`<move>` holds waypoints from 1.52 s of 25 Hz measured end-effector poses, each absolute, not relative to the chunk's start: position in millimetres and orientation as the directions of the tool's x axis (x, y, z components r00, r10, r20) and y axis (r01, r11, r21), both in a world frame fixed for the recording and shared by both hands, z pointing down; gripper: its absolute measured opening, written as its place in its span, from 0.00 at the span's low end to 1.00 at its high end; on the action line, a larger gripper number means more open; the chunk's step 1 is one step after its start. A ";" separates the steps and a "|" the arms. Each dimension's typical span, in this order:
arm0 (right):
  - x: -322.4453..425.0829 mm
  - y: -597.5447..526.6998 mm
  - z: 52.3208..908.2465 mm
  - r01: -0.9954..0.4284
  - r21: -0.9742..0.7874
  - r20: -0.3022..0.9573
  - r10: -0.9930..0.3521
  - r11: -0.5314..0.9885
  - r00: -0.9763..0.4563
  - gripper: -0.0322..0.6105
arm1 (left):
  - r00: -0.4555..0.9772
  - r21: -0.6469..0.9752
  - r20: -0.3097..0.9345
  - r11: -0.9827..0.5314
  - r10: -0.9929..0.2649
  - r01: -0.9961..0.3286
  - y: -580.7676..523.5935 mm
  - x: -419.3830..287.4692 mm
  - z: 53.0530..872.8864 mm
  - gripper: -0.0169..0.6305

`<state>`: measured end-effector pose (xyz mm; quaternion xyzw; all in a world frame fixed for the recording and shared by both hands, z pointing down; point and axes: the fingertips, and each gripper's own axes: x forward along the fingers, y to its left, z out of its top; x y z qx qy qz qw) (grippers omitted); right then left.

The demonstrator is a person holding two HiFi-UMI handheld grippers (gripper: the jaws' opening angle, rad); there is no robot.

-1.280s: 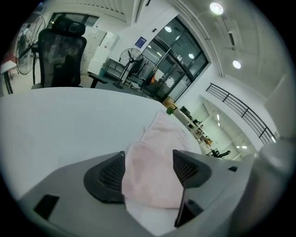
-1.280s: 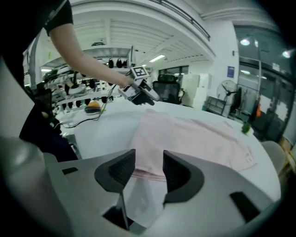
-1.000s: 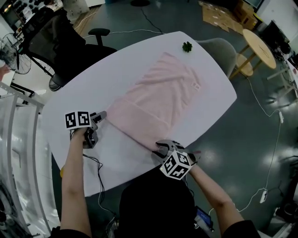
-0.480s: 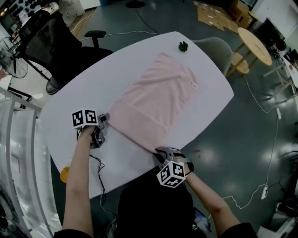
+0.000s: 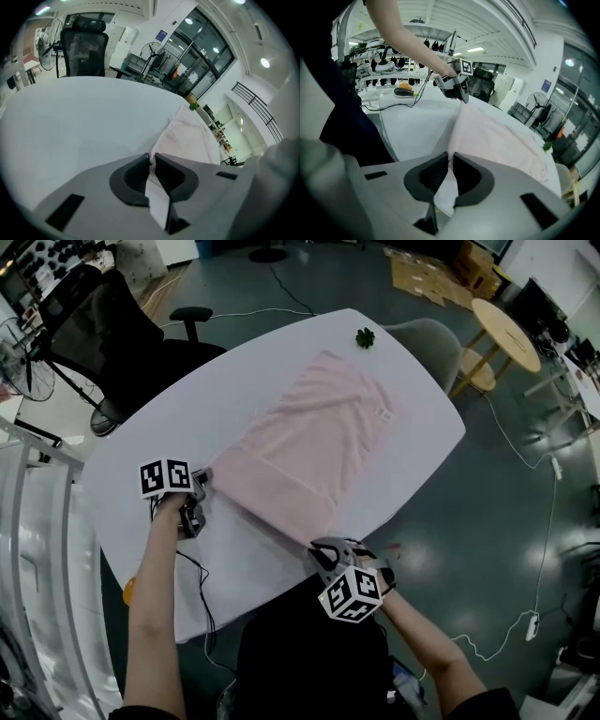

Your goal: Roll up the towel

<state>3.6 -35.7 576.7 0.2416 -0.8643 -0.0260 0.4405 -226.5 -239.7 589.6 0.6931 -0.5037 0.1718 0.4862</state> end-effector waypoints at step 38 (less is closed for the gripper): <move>-17.6 -19.7 568.6 -0.552 -0.244 0.663 -0.278 0.797 -0.695 0.14 | 0.331 0.462 0.797 0.158 -0.505 -0.873 -212.7 -255.2 593.8 0.10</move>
